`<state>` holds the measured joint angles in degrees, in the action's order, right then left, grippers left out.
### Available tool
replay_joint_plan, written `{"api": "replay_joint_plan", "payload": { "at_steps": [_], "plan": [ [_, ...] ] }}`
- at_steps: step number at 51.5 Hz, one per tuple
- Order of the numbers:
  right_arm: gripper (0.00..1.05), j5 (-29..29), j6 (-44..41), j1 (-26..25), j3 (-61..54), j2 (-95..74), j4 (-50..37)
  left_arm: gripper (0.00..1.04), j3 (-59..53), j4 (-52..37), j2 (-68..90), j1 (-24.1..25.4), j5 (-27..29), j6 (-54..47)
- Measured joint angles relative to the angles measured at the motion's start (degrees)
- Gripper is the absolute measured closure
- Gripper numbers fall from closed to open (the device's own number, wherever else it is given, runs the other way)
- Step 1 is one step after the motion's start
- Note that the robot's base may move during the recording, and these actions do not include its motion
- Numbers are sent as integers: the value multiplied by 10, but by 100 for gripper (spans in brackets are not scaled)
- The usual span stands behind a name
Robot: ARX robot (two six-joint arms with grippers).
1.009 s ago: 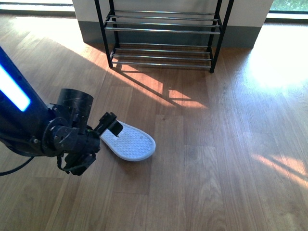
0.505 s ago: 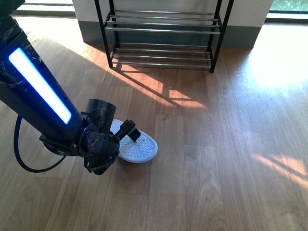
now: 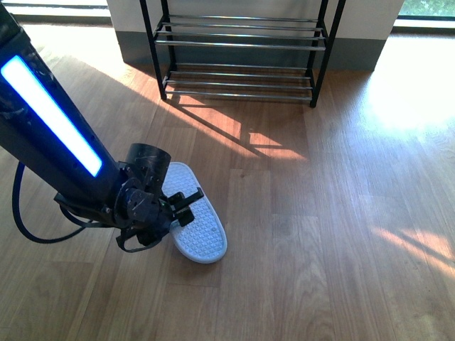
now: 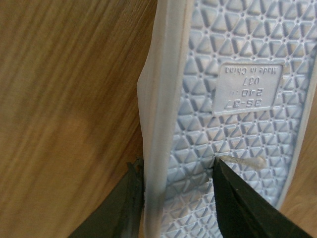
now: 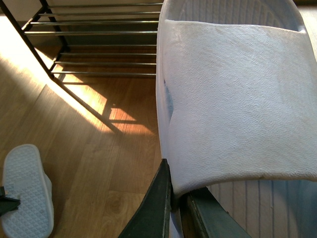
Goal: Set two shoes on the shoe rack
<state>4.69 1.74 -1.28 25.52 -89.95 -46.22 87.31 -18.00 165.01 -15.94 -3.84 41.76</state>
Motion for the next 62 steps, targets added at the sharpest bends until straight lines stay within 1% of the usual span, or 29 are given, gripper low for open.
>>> {"api": "replay_joint_plan", "payload": {
  "at_steps": [2,5,8,10,11,13,14,15,18,19,20,21,22,26,28,32,37,40,41,46,51,54,55,56,57,61,62],
  "plan": [
    [103,0,0,0,0,0,0,75,-5,7,-9,0,6,-38],
    [103,0,0,0,0,0,0,83,-17,18,-30,0,44,-139],
    [103,0,0,0,0,0,0,89,-33,4,-49,1,85,-237],
    [103,0,0,0,0,0,0,91,-40,-3,-56,2,102,-268],
    [103,0,0,0,0,0,0,93,-48,-11,-63,3,119,-323],
    [103,0,0,0,0,0,0,96,-63,-27,-74,5,141,-382],
    [103,0,0,0,0,0,0,97,-73,-37,-81,6,149,-429],
    [103,0,0,0,0,0,0,98,-85,-51,-90,10,156,-502],
    [103,0,0,0,0,0,0,100,-111,-92,-104,15,180,-627],
    [103,0,0,0,0,0,0,100,-125,-114,-110,15,190,-713],
    [103,0,0,0,0,0,0,100,-133,-118,-113,15,193,-760],
    [103,0,0,0,0,0,0,100,-136,-118,-115,15,193,-783],
    [103,0,0,0,0,0,0,100,-147,-114,-120,15,195,-850],
    [103,0,0,0,0,0,0,100,-183,-114,-120,2,206,-1022],
    [103,0,0,0,0,0,0,100,-196,-122,-113,-6,207,-1066],
    [103,0,0,0,0,0,0,100,-216,-150,-96,-24,223,-1112],
    [103,0,0,0,0,0,0,101,-225,-168,-74,-41,242,-1130],
    [103,0,0,0,0,0,0,95,-227,-177,-62,-47,245,-1130],
    [103,0,0,0,0,0,0,91,-228,-180,-58,-51,251,-1128],
    [103,0,0,0,0,0,0,79,-236,-190,-55,-63,258,-1103],
    [103,0,0,0,0,0,0,61,-248,-199,-57,-78,212,-1039],
    [103,0,0,0,0,0,0,53,-256,-197,-60,-88,195,-1005],
    [103,0,0,0,0,0,0,52,-257,-196,-61,-89,193,-1002],
    [103,0,0,0,0,0,0,48,-264,-192,-66,-95,186,-991],
    [103,0,0,0,0,0,0,47,-265,-191,-67,-96,185,-987],
    [103,0,0,0,0,0,0,35,-283,-185,-84,-111,171,-974],
    [103,0,0,0,0,0,0,34,-285,-184,-85,-113,170,-970]
  ]
}}
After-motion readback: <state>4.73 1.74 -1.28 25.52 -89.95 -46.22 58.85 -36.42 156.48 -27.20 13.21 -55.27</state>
